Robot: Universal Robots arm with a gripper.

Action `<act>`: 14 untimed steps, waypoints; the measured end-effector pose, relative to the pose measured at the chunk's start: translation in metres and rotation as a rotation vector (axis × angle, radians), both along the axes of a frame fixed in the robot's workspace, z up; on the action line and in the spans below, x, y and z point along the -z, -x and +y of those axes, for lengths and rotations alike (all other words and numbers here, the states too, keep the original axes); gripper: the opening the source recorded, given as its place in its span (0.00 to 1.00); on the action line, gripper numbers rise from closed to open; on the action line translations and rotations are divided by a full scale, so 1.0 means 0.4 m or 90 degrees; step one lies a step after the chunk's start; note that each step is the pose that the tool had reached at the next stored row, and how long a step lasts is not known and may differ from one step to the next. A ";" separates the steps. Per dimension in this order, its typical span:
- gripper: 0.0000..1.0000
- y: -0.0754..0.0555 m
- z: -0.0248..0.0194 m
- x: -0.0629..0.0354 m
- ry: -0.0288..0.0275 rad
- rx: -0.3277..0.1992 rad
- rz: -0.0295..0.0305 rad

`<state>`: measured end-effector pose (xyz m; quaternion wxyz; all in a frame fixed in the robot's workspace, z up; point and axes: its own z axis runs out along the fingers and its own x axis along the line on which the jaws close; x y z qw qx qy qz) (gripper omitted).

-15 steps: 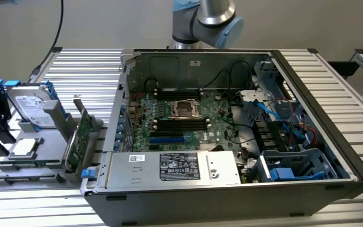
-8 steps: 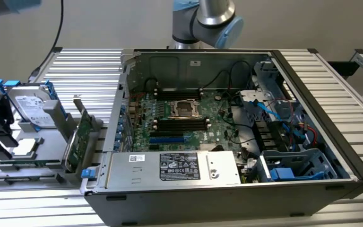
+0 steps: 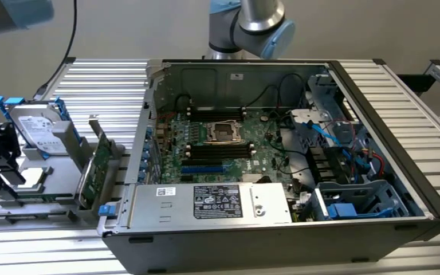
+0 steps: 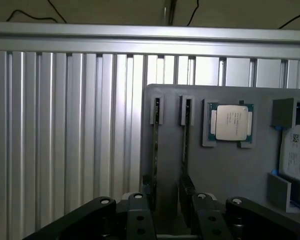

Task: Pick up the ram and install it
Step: 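Pick up the ram and move it above insertion slot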

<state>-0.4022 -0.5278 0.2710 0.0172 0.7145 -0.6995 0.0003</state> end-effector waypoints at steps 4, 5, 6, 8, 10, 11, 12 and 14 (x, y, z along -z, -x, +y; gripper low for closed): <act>0.36 0.000 -0.004 0.018 0.0002 0.004 0.0000; 0.36 0.000 -0.005 0.023 0.0003 0.004 0.0001; 0.36 0.001 -0.006 0.027 0.0003 0.005 0.0001; 0.36 0.001 -0.008 0.036 0.0003 0.007 0.0000; 0.36 0.001 -0.010 0.045 0.0004 0.008 0.0001; 0.36 0.001 -0.011 0.050 0.0004 0.009 0.0000; 0.36 0.001 -0.012 0.054 0.0004 0.009 0.0001; 0.36 0.001 -0.014 0.063 0.0004 0.011 0.0001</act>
